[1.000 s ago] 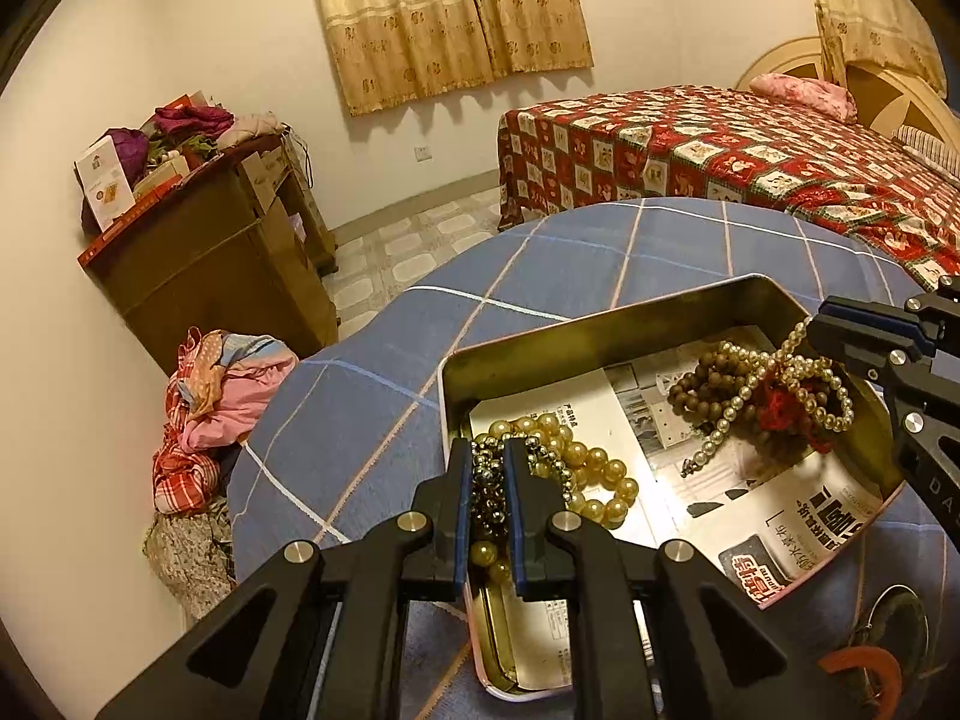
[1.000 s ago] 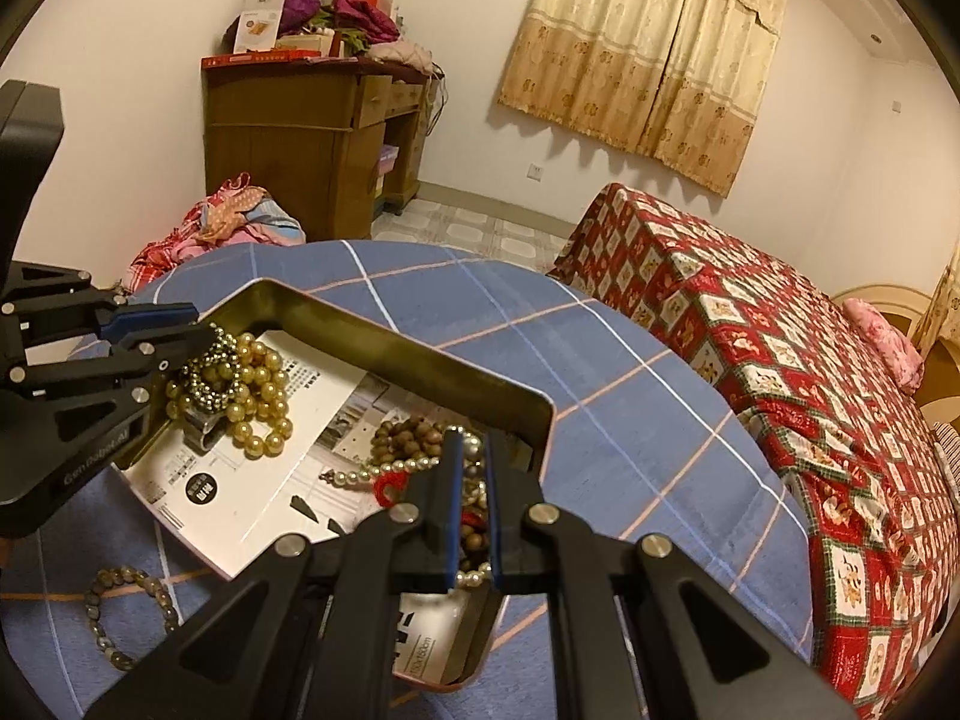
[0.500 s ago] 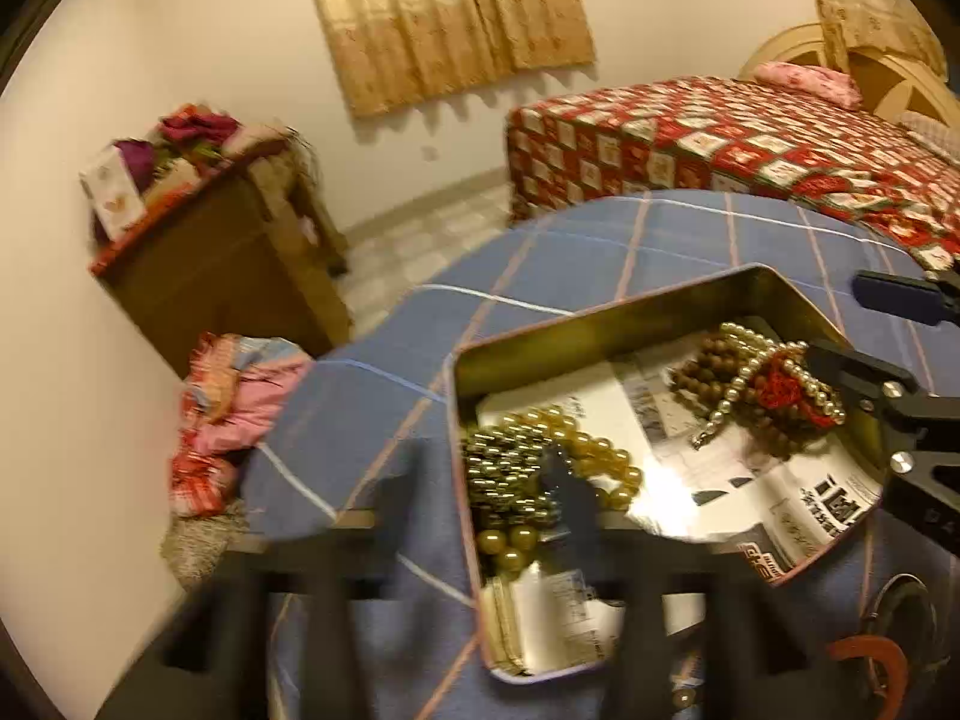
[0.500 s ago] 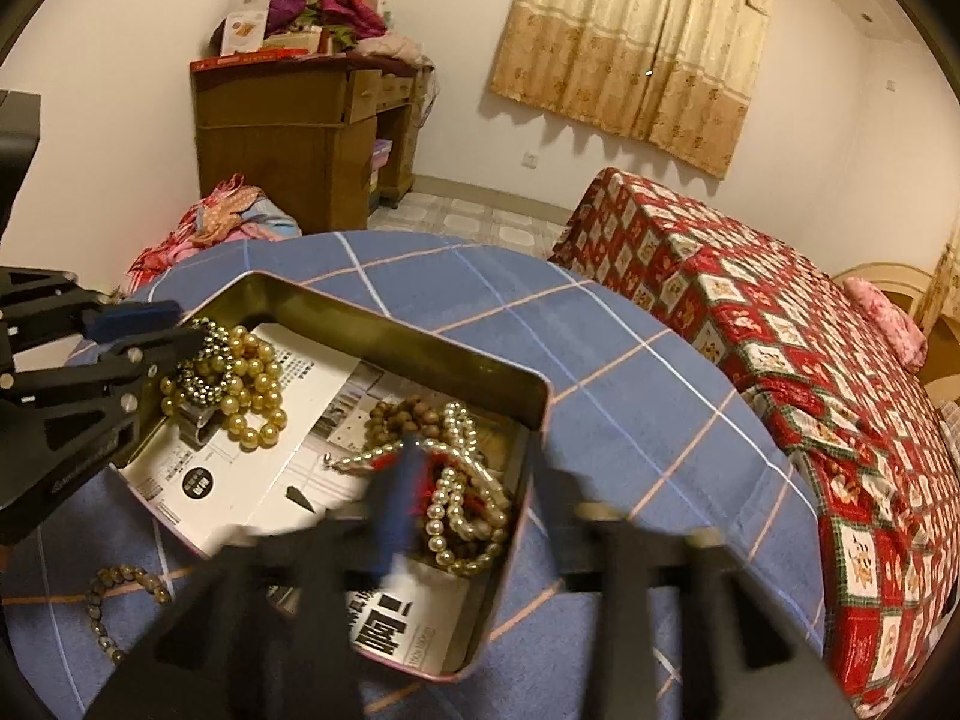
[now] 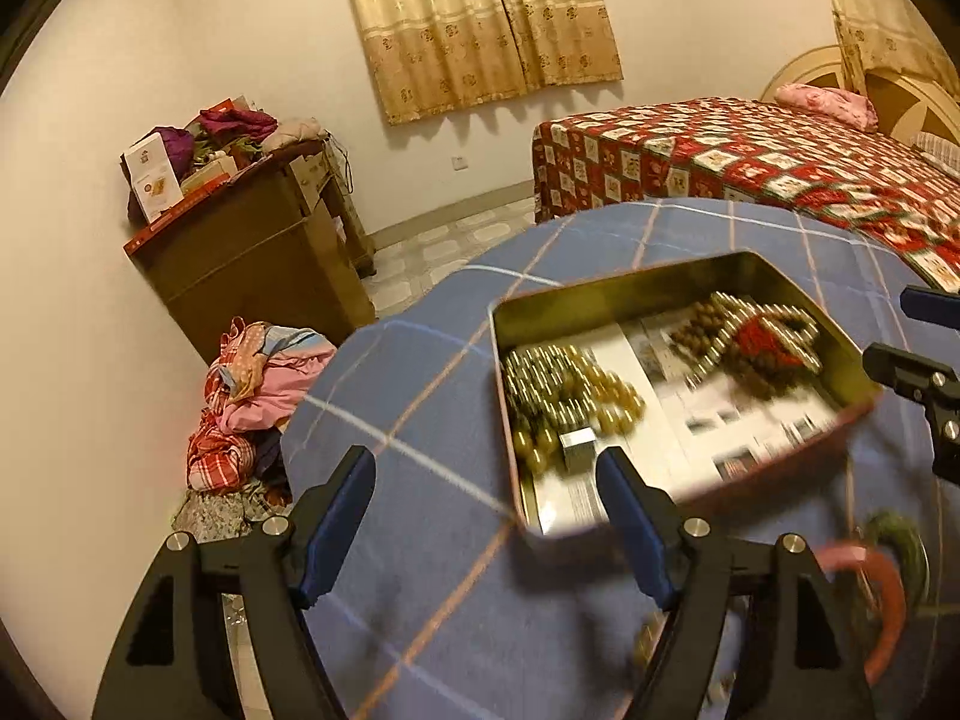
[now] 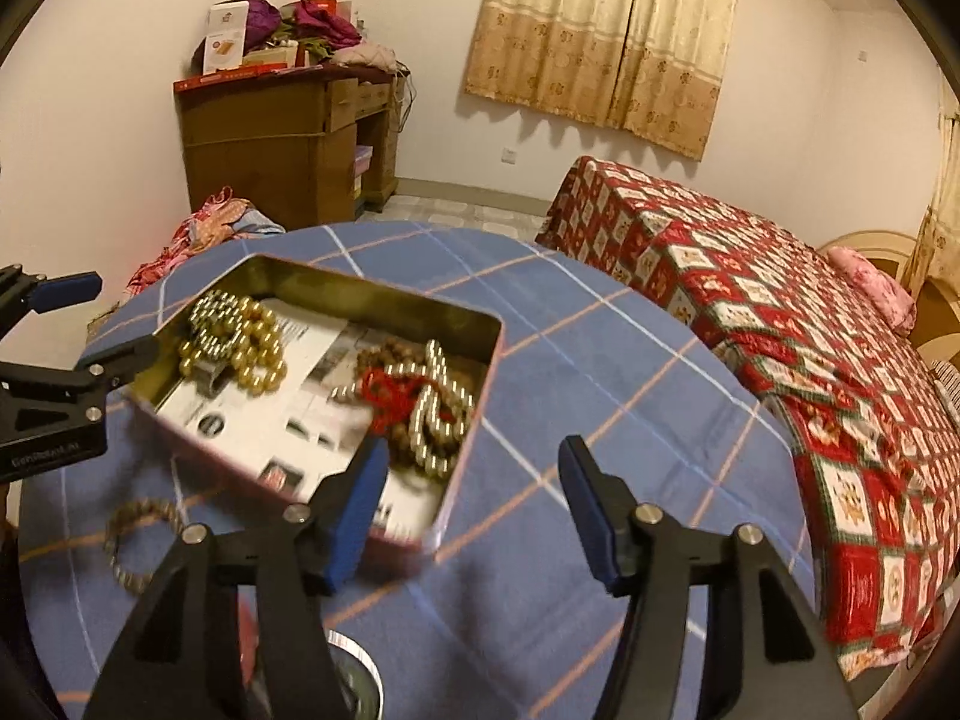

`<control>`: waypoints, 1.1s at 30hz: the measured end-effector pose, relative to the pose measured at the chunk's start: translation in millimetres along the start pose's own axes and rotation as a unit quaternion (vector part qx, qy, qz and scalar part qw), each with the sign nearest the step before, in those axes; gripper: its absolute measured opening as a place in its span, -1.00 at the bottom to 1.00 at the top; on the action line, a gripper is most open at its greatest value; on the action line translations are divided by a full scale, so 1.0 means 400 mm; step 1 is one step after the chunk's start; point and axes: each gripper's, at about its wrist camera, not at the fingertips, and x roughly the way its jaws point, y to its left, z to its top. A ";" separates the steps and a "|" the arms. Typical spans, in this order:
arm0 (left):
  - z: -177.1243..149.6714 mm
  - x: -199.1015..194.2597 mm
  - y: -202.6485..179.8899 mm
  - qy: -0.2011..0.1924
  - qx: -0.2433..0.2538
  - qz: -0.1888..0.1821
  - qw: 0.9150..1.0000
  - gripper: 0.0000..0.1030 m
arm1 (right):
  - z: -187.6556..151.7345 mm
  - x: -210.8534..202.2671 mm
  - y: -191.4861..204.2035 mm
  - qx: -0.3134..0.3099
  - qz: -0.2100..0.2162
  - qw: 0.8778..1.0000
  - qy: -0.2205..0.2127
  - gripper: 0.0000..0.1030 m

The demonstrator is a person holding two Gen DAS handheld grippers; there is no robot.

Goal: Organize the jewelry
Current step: 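Grasp the pink bangle with the left tool while the right tool grasps the silver metal bangle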

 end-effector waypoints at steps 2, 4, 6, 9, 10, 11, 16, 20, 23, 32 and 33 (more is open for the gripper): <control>-0.028 -0.020 -0.009 0.002 0.000 -0.004 1.000 0.48 | -0.023 -0.017 0.000 0.002 0.002 1.000 0.002 0.21; -0.060 -0.033 -0.025 0.010 0.003 -0.005 1.000 0.48 | -0.047 -0.033 0.000 0.007 0.006 1.000 0.005 0.21; -0.087 -0.039 -0.042 0.016 0.014 -0.003 1.000 0.48 | -0.075 -0.046 0.004 0.007 0.005 1.000 0.007 0.21; -0.123 -0.047 -0.049 0.028 0.008 -0.005 1.000 0.48 | -0.109 -0.059 -0.002 0.016 0.011 1.000 0.012 0.21; -0.129 -0.051 -0.048 0.028 0.002 -0.008 1.000 0.48 | -0.120 -0.063 -0.004 0.018 0.012 1.000 0.013 0.21; -0.134 -0.057 -0.046 0.028 -0.005 -0.011 1.000 0.48 | -0.131 -0.067 -0.008 0.018 0.011 1.000 0.015 0.21; -0.132 -0.086 -0.073 0.013 -0.007 -0.023 1.000 0.48 | -0.166 -0.075 -0.021 0.027 0.024 0.999 0.028 0.20; -0.123 -0.101 -0.135 0.003 0.025 -0.039 0.999 0.48 | -0.180 -0.079 -0.002 0.017 0.046 0.998 0.033 -0.07; -0.122 -0.095 -0.167 0.003 0.045 -0.042 0.998 0.48 | -0.189 -0.075 -0.001 0.016 0.045 0.998 0.037 -0.08; -0.143 -0.060 -0.212 0.032 0.089 -0.015 0.995 0.48 | -0.206 -0.085 -0.039 0.034 0.030 0.999 0.030 -0.03; -0.147 -0.062 -0.208 0.032 0.089 -0.010 0.995 0.48 | -0.207 -0.085 -0.038 0.035 0.032 0.998 0.029 -0.03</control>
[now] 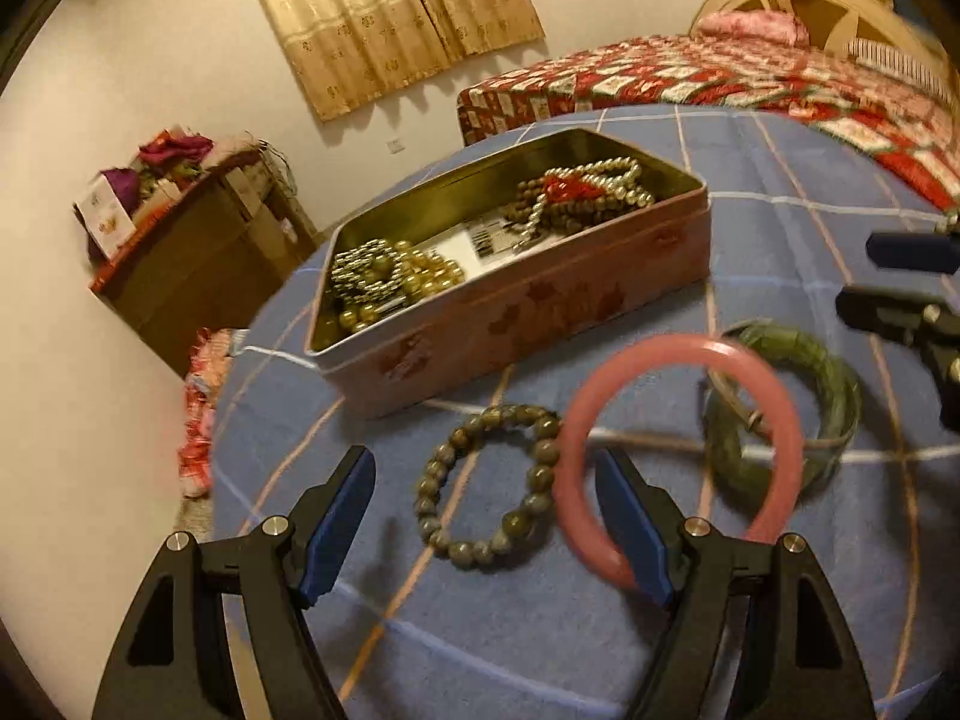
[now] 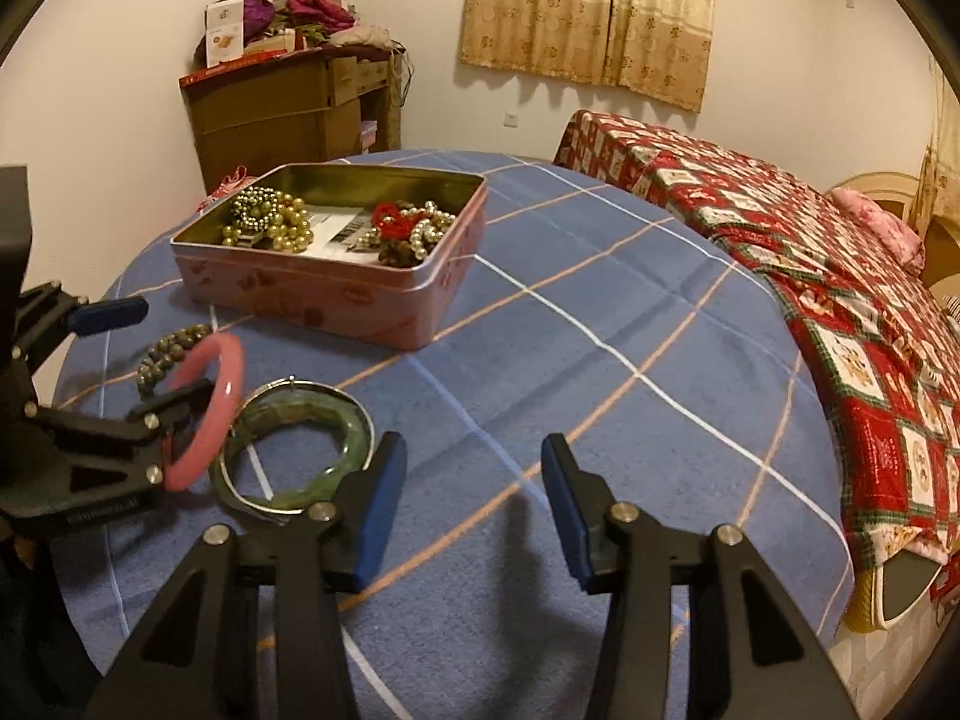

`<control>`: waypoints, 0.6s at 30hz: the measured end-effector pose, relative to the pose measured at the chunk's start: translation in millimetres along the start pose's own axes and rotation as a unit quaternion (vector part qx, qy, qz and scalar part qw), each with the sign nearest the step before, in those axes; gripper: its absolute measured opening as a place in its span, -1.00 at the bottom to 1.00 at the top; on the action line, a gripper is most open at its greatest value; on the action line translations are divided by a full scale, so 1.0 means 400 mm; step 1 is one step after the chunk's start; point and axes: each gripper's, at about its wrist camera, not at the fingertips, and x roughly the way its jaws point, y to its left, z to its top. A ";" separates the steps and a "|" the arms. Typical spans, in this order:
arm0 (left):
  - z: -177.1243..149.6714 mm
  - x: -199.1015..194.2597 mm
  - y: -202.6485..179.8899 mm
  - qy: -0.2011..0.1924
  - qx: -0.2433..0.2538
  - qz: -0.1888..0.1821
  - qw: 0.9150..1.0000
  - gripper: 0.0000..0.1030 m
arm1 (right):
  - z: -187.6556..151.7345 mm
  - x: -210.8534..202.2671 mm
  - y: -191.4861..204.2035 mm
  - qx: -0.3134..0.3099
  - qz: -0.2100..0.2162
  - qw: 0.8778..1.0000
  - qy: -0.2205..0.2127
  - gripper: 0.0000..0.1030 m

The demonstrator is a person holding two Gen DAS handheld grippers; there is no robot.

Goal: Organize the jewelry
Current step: 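Grasp the pink bangle with the left tool while the right tool grasps the silver metal bangle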

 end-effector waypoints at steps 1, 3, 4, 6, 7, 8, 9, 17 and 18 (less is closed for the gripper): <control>-0.004 -0.001 0.006 0.003 -0.003 0.004 1.000 0.48 | 0.001 0.002 0.003 0.000 0.001 1.000 -0.001 -0.03; -0.014 -0.002 0.020 0.007 -0.006 0.016 1.000 0.49 | -0.001 0.004 0.009 -0.002 0.005 1.000 -0.002 -0.03; -0.020 -0.003 0.027 0.009 -0.008 0.021 1.000 0.49 | -0.002 0.005 0.015 -0.006 0.008 1.000 -0.002 -0.02; -0.032 -0.006 0.042 0.013 -0.016 0.028 0.999 0.49 | -0.004 0.009 0.025 -0.011 0.010 1.000 -0.001 -0.01; -0.038 -0.009 0.049 0.015 -0.019 0.030 0.999 0.49 | -0.006 0.010 0.026 -0.012 0.011 1.000 -0.001 -0.01; -0.044 -0.012 0.055 0.017 -0.022 0.032 0.999 0.49 | -0.007 0.011 0.029 -0.013 0.013 1.000 -0.001 -0.01; -0.049 -0.016 0.061 0.018 -0.026 0.031 0.999 0.49 | -0.008 0.010 0.030 -0.014 0.012 1.000 -0.001 -0.01; -0.068 -0.024 0.086 0.021 -0.071 -0.031 0.997 0.20 | -0.006 0.000 0.036 -0.016 0.017 1.000 -0.005 -0.01; -0.068 -0.023 0.082 0.022 -0.075 -0.050 0.996 -0.09 | -0.006 -0.001 0.036 -0.016 0.017 1.000 -0.005 -0.01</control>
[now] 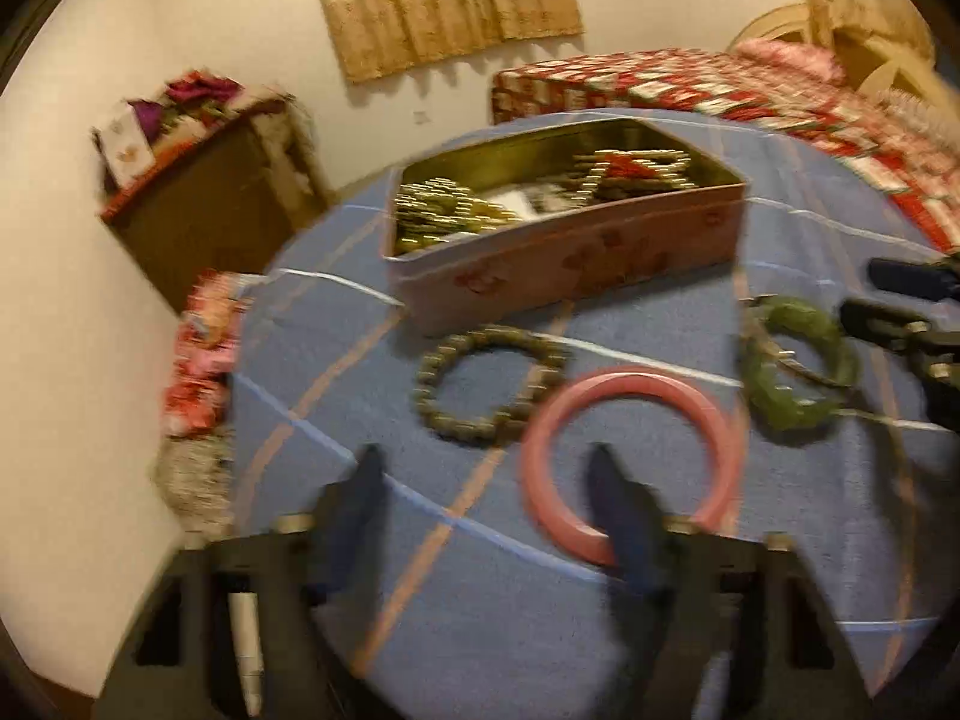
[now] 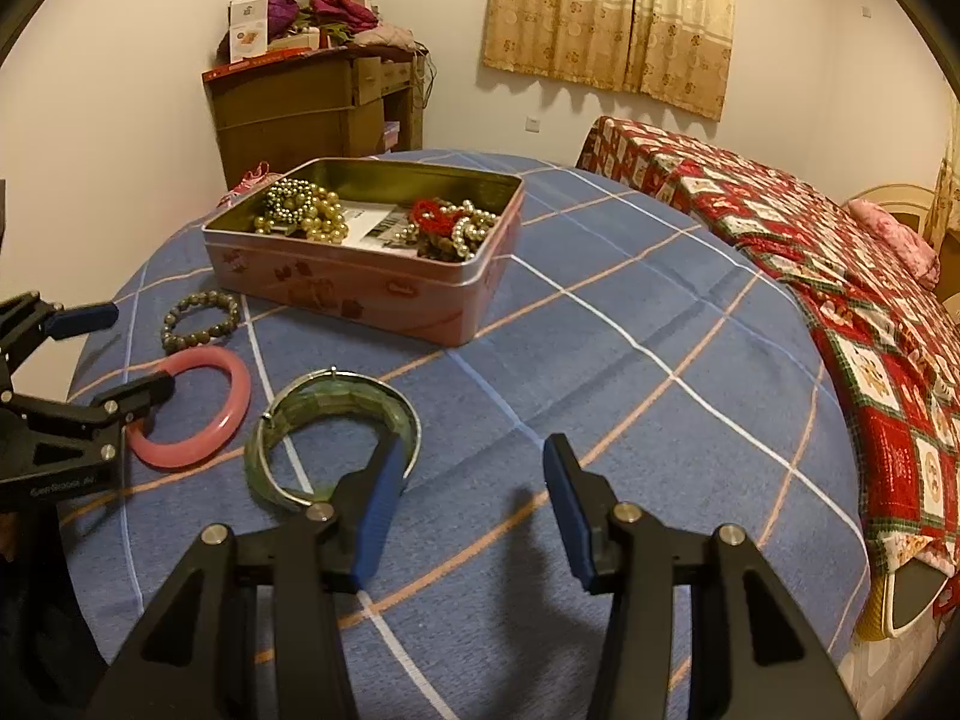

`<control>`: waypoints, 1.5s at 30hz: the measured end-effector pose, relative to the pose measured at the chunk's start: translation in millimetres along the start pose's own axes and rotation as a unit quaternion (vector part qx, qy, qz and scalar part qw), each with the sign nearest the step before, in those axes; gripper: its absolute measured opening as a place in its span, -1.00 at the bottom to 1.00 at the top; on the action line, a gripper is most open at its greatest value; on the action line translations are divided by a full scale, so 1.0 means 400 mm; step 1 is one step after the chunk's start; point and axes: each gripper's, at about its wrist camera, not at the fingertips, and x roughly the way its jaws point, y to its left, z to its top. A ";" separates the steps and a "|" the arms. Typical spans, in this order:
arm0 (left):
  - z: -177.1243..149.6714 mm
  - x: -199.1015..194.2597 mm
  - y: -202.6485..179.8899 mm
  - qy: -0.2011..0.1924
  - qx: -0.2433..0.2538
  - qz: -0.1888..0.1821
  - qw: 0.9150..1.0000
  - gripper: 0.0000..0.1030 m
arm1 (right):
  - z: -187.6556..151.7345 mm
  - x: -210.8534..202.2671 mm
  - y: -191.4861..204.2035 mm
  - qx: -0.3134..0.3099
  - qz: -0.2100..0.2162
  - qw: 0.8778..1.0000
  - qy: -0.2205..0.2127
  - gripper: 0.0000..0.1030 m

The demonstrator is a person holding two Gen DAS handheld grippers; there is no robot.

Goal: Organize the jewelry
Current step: 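Grasp the pink bangle with the left tool while the right tool grasps the silver metal bangle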

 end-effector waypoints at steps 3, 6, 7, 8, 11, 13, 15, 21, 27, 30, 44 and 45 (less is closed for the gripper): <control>0.005 0.001 -0.030 0.002 0.018 -0.030 0.999 -0.67 | -0.002 -0.002 -0.001 0.001 -0.001 1.000 0.000 -0.01; 0.009 0.005 -0.035 0.000 0.020 -0.036 0.999 -0.81 | -0.002 -0.003 -0.003 0.003 -0.001 1.000 0.000 -0.01; 0.011 0.006 -0.033 0.000 0.018 -0.036 0.999 -0.81 | -0.001 -0.002 -0.004 0.004 -0.002 1.000 -0.001 -0.01; 0.013 0.003 -0.027 -0.004 0.013 -0.036 0.999 -0.82 | -0.001 -0.001 -0.006 0.005 -0.003 1.000 -0.001 -0.01; 0.022 -0.021 -0.021 -0.023 0.010 -0.039 0.999 -0.83 | -0.001 -0.002 -0.008 0.007 -0.006 1.000 -0.002 -0.01; 0.035 -0.048 -0.019 -0.040 0.010 -0.044 0.998 -0.83 | 0.001 -0.005 -0.012 0.012 -0.008 1.000 -0.004 -0.01; 0.047 -0.073 -0.012 -0.055 0.008 -0.041 0.998 -0.83 | 0.004 -0.014 -0.020 0.019 -0.007 1.000 -0.010 -0.01; 0.074 -0.097 0.052 -0.074 -0.016 -0.022 0.997 -0.83 | 0.017 -0.026 -0.004 0.025 0.027 0.999 -0.013 0.39; 0.060 -0.066 0.139 -0.058 -0.051 -0.003 0.997 -0.83 | 0.034 -0.006 0.038 0.030 0.073 0.997 -0.006 0.81; 0.053 -0.048 0.154 -0.052 -0.059 -0.003 0.997 -0.83 | 0.045 0.020 0.046 0.035 0.078 0.996 0.011 0.81; 0.054 -0.044 0.154 -0.053 -0.064 -0.016 0.996 -0.83 | 0.038 0.056 0.059 0.033 0.109 0.992 0.055 0.32; 0.054 -0.046 0.154 -0.054 -0.064 -0.017 0.996 -0.83 | 0.037 0.055 0.062 0.030 0.107 0.992 0.054 0.32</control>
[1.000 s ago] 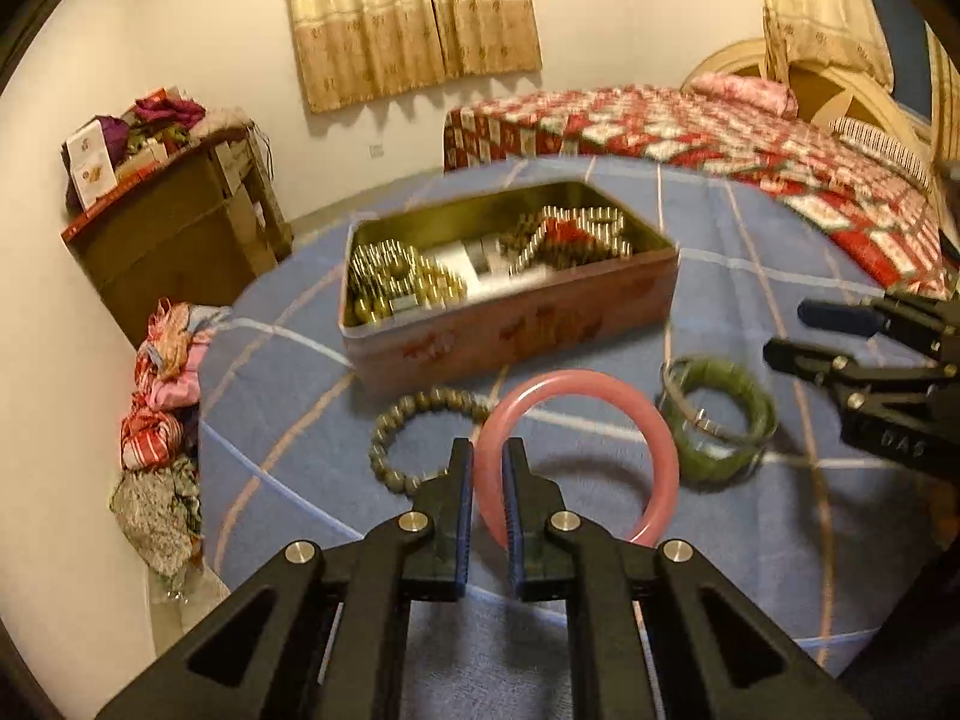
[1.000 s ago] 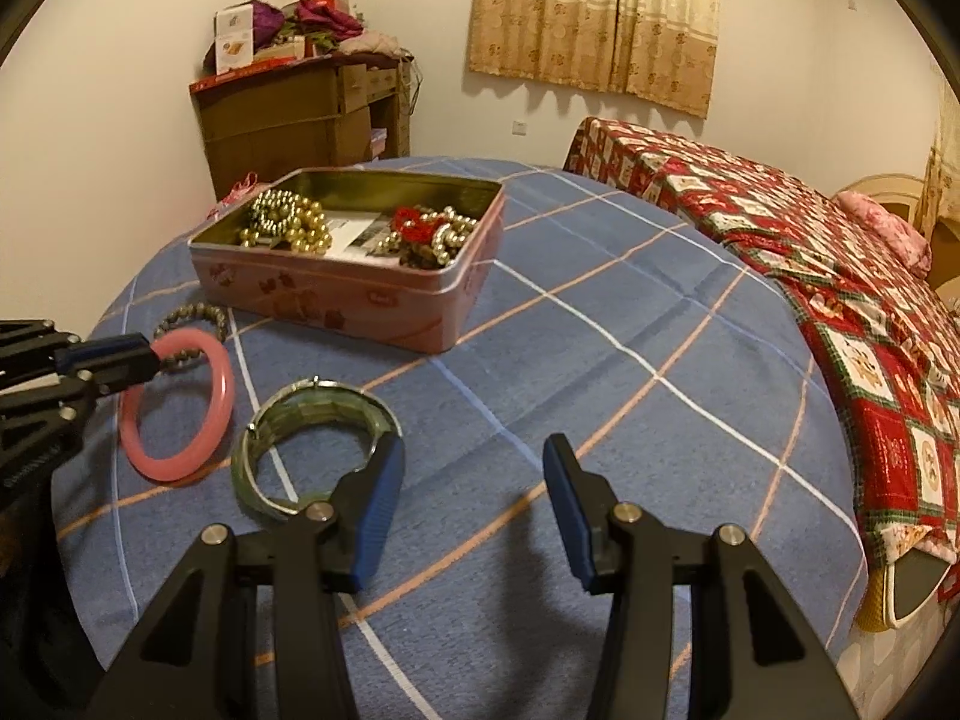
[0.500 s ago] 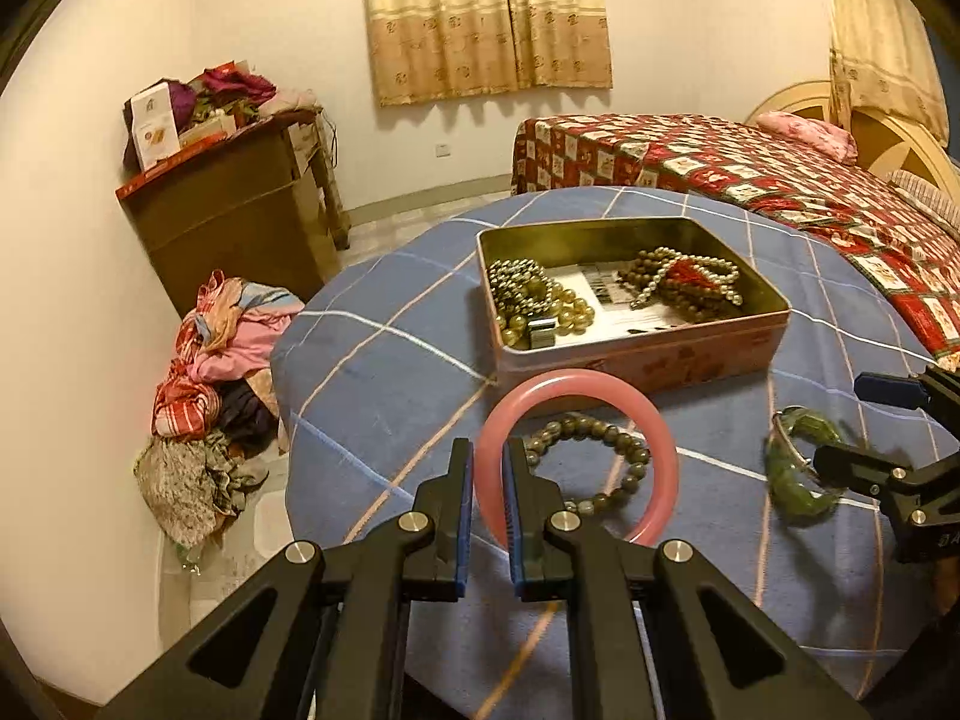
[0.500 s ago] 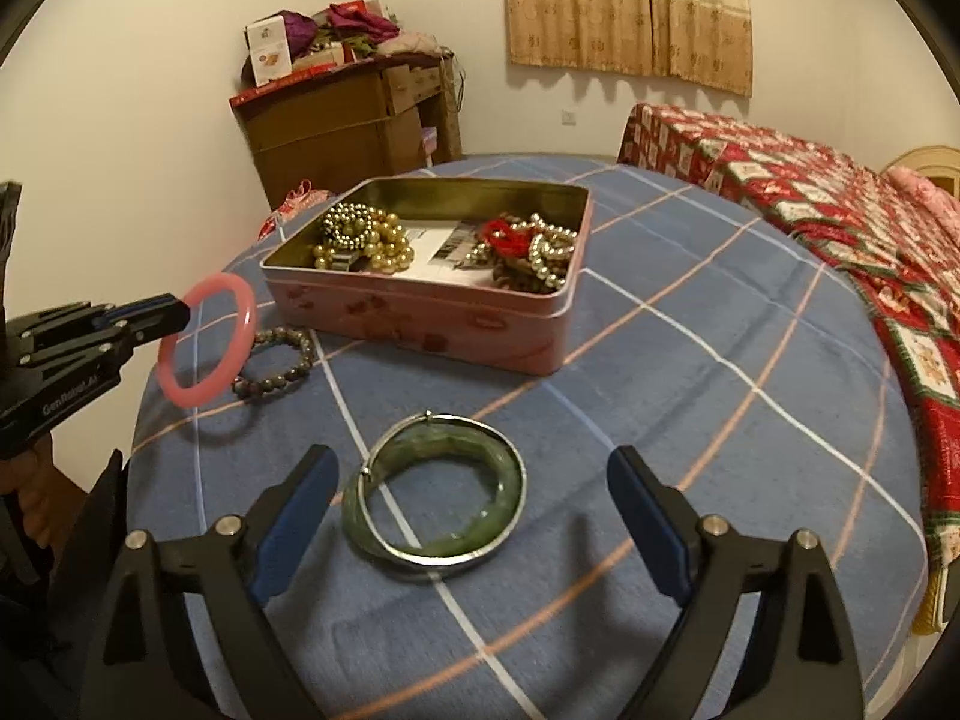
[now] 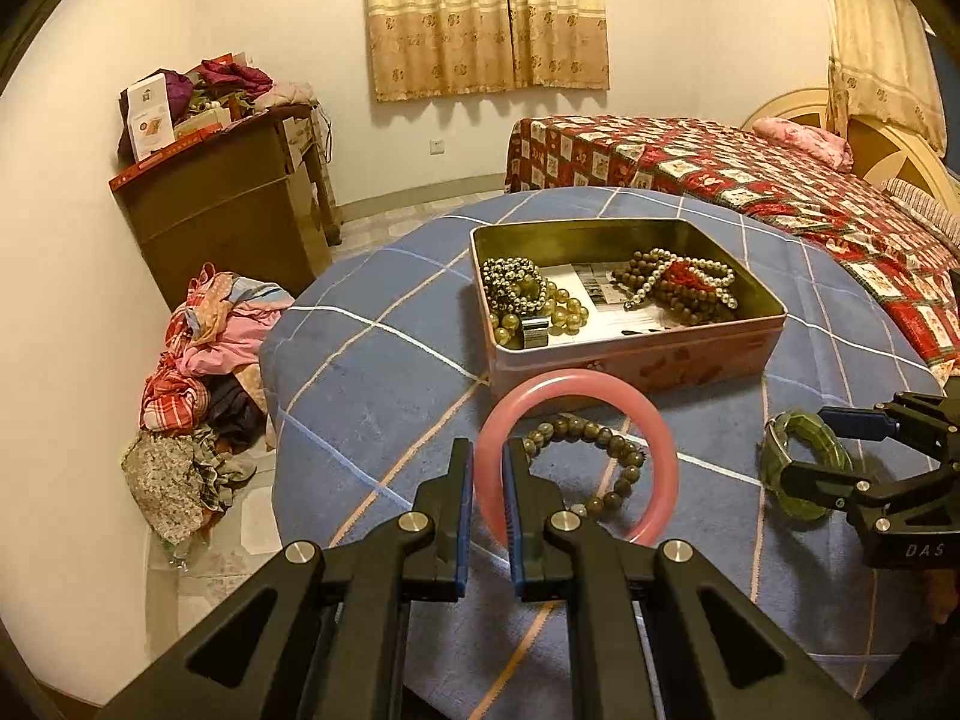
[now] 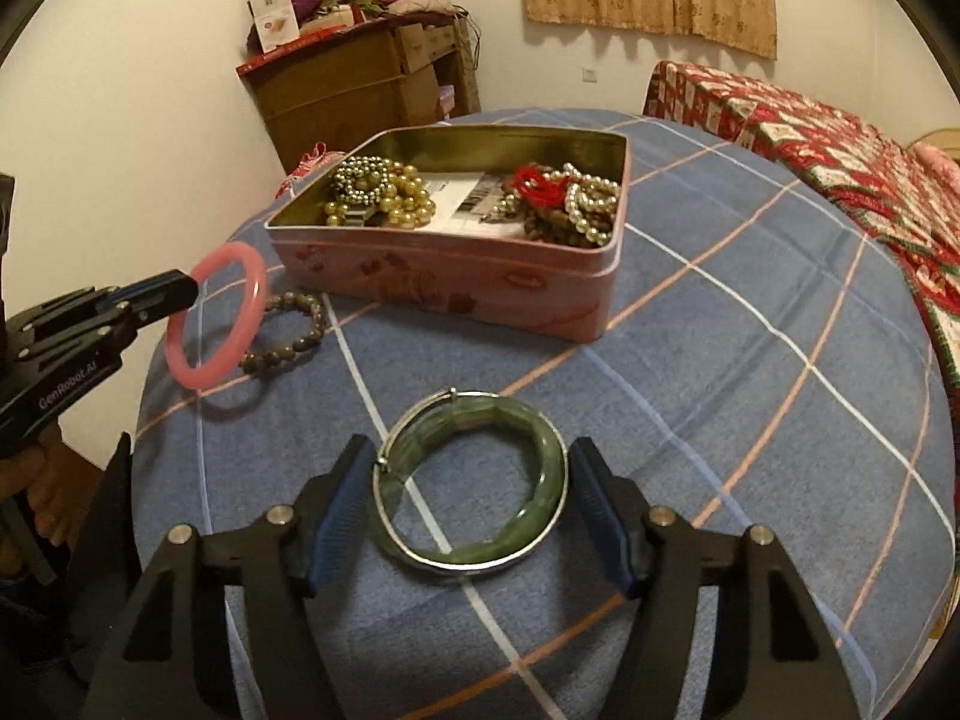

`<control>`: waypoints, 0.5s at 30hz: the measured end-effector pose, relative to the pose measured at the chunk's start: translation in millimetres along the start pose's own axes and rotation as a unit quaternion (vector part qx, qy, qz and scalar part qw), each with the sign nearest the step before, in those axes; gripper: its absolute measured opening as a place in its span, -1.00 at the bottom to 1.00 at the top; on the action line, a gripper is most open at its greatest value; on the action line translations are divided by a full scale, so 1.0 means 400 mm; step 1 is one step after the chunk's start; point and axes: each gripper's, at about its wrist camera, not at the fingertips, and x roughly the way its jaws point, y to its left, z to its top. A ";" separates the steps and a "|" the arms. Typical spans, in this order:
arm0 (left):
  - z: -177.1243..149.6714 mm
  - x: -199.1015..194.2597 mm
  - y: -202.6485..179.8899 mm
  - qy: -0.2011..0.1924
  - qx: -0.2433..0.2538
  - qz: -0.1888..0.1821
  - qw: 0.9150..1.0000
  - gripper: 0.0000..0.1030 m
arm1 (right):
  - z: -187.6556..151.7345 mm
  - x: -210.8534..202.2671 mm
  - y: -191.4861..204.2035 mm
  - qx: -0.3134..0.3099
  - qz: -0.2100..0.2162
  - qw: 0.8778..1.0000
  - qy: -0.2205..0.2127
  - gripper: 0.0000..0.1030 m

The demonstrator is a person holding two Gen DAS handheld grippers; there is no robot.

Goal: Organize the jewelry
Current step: 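Grasp the pink bangle with the left tool while the right tool grasps the silver metal bangle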

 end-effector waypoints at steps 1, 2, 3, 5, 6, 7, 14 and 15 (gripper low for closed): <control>0.000 -0.001 -0.001 0.000 0.000 -0.001 1.000 -0.83 | -0.001 -0.001 0.002 -0.002 -0.001 1.000 -0.002 0.32; 0.000 -0.001 -0.001 0.000 0.000 -0.001 1.000 -0.83 | -0.003 -0.004 0.003 -0.003 -0.002 1.000 -0.003 0.32; 0.001 -0.001 -0.001 0.000 -0.001 -0.002 1.000 -0.83 | -0.005 -0.008 0.005 -0.005 -0.006 1.000 -0.006 0.32; 0.001 -0.002 0.000 0.000 0.000 -0.002 1.000 -0.83 | -0.004 -0.013 0.007 -0.011 -0.013 1.000 -0.012 0.32; 0.002 -0.004 0.000 -0.001 0.000 -0.002 1.000 -0.83 | -0.006 -0.019 0.008 -0.012 -0.015 1.000 -0.016 0.32; 0.005 -0.006 0.000 -0.001 0.000 -0.003 1.000 -0.83 | -0.005 -0.024 0.009 -0.014 -0.017 1.000 -0.019 0.32; 0.024 -0.035 -0.015 -0.021 0.022 0.021 0.999 -0.83 | 0.014 -0.065 0.029 -0.044 -0.057 0.996 -0.053 0.32; 0.028 -0.039 -0.017 -0.024 0.025 0.025 0.999 -0.83 | 0.019 -0.071 0.032 -0.050 -0.066 0.995 -0.058 0.32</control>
